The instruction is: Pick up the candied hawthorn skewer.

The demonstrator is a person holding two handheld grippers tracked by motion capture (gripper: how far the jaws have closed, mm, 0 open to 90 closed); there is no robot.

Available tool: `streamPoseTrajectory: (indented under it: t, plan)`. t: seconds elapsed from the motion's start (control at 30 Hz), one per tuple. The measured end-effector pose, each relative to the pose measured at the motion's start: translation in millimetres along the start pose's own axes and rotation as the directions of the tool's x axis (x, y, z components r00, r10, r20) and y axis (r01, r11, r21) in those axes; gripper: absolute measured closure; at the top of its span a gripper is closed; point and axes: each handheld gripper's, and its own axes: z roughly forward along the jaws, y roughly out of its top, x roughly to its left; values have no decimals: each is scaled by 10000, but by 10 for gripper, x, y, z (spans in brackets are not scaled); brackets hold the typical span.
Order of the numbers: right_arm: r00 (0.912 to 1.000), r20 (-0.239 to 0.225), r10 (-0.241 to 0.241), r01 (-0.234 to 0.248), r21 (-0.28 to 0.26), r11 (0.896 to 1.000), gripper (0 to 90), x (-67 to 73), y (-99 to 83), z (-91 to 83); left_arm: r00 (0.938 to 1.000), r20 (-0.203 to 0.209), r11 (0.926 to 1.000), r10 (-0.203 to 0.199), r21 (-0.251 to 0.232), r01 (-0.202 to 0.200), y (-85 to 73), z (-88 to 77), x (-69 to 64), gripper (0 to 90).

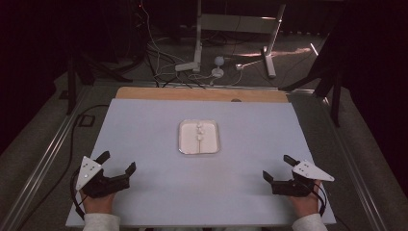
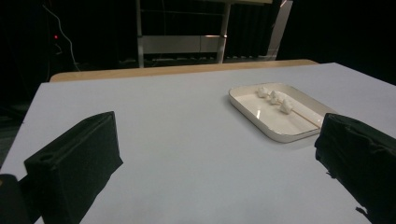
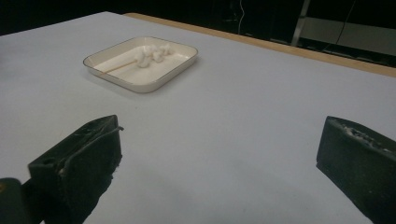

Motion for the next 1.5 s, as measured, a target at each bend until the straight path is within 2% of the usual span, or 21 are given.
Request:
streamPoseTrajectory:
  t: [0.23, 0.4, 0.5, 0.77, 1.13, 1.5]
  plan:
    - [10000, -5, -49, 49, -1, 10000, 0, 1, -4, 0, 9996, -288, 9999, -75, 101, 78, 7, -12, 5, 4]
    - [10000, 56, 20, -20, 7, 10000, 0, -11, -11, 1, 9997, -249, 9996, 2, 275, 5, 54, 17, -29, 4]
    - [9999, 112, 93, -93, 71, 9999, 0, -20, -17, 7, 10000, -85, 9993, 50, 377, -46, 116, 65, -61, 4]
    - [9987, 275, 418, -426, 286, 9987, 0, -52, -17, 2, 9996, 256, 9985, 100, 543, -114, 278, 224, -119, 5]
    - [9983, 357, 459, -475, 429, 9980, 0, -54, -19, 11, 9978, 630, 9977, 221, 622, -261, 441, 470, -206, 5]
    - [9981, 364, 493, -512, 545, 9972, 0, -59, -25, 26, 9964, 837, 9927, 150, 1182, -248, 565, 782, -336, 5]
